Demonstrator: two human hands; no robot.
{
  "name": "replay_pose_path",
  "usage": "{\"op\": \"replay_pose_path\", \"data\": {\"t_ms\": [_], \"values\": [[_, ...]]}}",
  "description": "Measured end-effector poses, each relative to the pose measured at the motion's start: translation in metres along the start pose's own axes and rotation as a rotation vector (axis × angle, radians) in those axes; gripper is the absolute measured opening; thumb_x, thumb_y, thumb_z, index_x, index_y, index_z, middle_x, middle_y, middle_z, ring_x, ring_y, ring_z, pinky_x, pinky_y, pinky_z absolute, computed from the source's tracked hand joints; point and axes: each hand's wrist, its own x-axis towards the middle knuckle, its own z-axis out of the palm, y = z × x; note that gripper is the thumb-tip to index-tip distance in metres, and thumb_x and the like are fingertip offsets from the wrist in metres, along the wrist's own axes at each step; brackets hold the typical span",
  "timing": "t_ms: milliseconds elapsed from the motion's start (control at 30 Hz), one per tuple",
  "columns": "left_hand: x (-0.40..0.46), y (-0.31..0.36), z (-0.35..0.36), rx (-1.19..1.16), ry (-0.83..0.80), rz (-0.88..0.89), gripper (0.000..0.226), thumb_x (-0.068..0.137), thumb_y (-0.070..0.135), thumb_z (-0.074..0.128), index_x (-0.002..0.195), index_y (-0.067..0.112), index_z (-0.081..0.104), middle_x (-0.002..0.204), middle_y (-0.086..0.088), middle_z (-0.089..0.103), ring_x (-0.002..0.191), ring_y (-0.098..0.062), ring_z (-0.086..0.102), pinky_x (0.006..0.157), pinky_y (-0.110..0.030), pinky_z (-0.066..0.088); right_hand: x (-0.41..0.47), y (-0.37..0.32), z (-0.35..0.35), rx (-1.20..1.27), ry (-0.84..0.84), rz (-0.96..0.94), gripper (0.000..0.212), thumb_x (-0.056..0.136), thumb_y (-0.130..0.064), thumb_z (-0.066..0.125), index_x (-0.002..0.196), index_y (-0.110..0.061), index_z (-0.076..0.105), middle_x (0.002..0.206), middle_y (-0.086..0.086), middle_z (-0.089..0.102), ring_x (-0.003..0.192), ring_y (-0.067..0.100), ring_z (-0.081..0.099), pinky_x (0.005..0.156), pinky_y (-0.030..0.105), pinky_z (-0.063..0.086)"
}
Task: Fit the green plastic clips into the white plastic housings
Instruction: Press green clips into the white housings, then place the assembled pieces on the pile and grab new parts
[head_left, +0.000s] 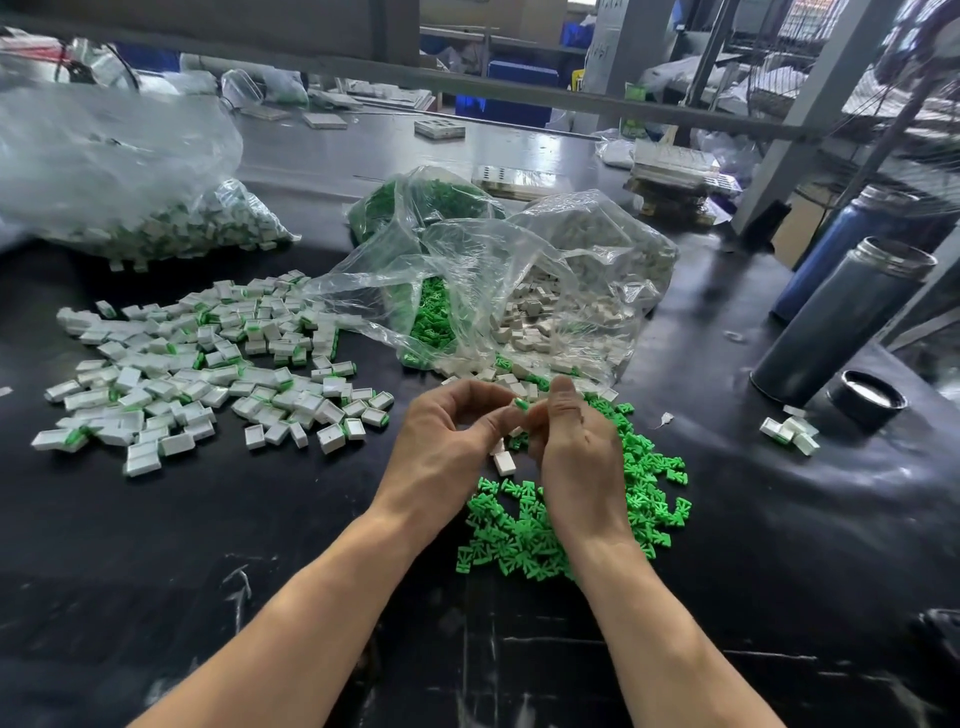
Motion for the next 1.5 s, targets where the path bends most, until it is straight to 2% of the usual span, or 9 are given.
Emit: {"op": "replay_pose_path", "data": {"t_ms": [267,533,667,767,967,1100,1233,1367,1500], "values": [[-0.001,0.008,-0.004,0.072,0.048,0.016,0.01,0.088,0.008,0.077,0.098,0.008,0.075,0.089,-0.006,0.078,0.084,-0.011,0.073,0.076,-0.017,0.056,-0.001,-0.004,-0.007,0.007,-0.109,-0.106,0.009,0.099,-0.031,0.07,0.095,-0.023,0.072,0.085,-0.006,0.075,0.079,0.012,0.071,0.072,0.038,0.06],[-0.003,0.004,-0.01,0.43,-0.025,0.125,0.018,0.09,0.019,0.078,0.098,0.035,0.071,0.081,0.011,0.07,0.071,-0.002,0.066,0.063,-0.014,0.051,0.0,-0.002,-0.009,-0.046,-0.116,-0.043,0.012,0.1,-0.03,0.067,0.092,-0.024,0.073,0.083,-0.007,0.075,0.077,0.008,0.071,0.072,0.032,0.06],[0.001,0.003,-0.023,0.824,0.064,0.124,0.009,0.092,0.027,0.074,0.098,0.033,0.07,0.091,0.016,0.065,0.084,-0.001,0.063,0.079,-0.021,0.054,0.003,0.004,-0.01,-0.118,-0.035,-0.018,0.014,0.1,-0.031,0.068,0.087,-0.026,0.071,0.077,-0.012,0.072,0.073,0.002,0.066,0.064,0.022,0.053],[0.009,0.006,-0.036,1.108,0.192,0.031,0.009,0.094,0.025,0.067,0.097,0.029,0.074,0.103,0.005,0.066,0.101,-0.018,0.064,0.093,-0.034,0.05,0.007,0.006,-0.015,-0.179,0.007,-0.002,0.012,0.1,-0.035,0.067,0.09,-0.029,0.07,0.082,-0.014,0.071,0.075,0.0,0.065,0.063,0.018,0.047],[0.017,0.014,-0.053,1.444,0.329,-0.084,0.015,0.091,0.022,0.067,0.098,0.033,0.074,0.106,0.003,0.065,0.108,-0.023,0.058,0.095,-0.037,0.04,0.009,0.007,-0.018,-0.336,-0.031,-0.01,0.015,0.099,-0.036,0.067,0.09,-0.025,0.071,0.082,-0.01,0.069,0.078,0.011,0.065,0.07,0.032,0.053],[0.014,0.009,-0.048,1.304,0.316,0.063,0.01,0.094,0.021,0.069,0.098,0.029,0.073,0.102,0.002,0.064,0.104,-0.022,0.057,0.092,-0.038,0.04,0.01,0.004,-0.024,-0.483,-0.1,-0.007,0.009,0.097,-0.035,0.07,0.091,-0.029,0.073,0.084,-0.019,0.067,0.08,0.002,0.062,0.072,0.028,0.049],[0.006,0.005,-0.026,0.932,0.087,0.068,0.012,0.096,0.027,0.068,0.108,0.029,0.071,0.1,0.011,0.061,0.096,-0.011,0.059,0.096,-0.034,0.05,0.01,-0.002,-0.034,-0.549,-0.267,0.072,0.011,0.089,-0.043,0.077,0.083,-0.034,0.075,0.075,-0.018,0.068,0.075,0.001,0.062,0.07,0.028,0.047],[0.002,-0.001,-0.01,0.982,-0.069,0.08,0.031,0.102,0.029,0.057,0.133,0.033,0.061,0.113,0.01,0.058,0.107,-0.015,0.056,0.102,-0.037,0.046,0.008,-0.01,-0.037,-0.624,-0.383,0.104,0.019,0.079,-0.053,0.084,0.078,-0.036,0.075,0.075,-0.018,0.068,0.073,0.0,0.063,0.065,0.025,0.044],[0.003,-0.001,-0.006,1.037,-0.105,0.138,0.029,0.102,0.026,0.059,0.13,0.028,0.065,0.122,0.006,0.061,0.11,-0.018,0.06,0.102,-0.04,0.045,0.005,-0.014,-0.032,-0.739,-0.411,0.06,0.02,0.075,-0.052,0.086,0.079,-0.036,0.075,0.072,-0.02,0.062,0.073,0.0,0.059,0.064,0.025,0.042]]}}
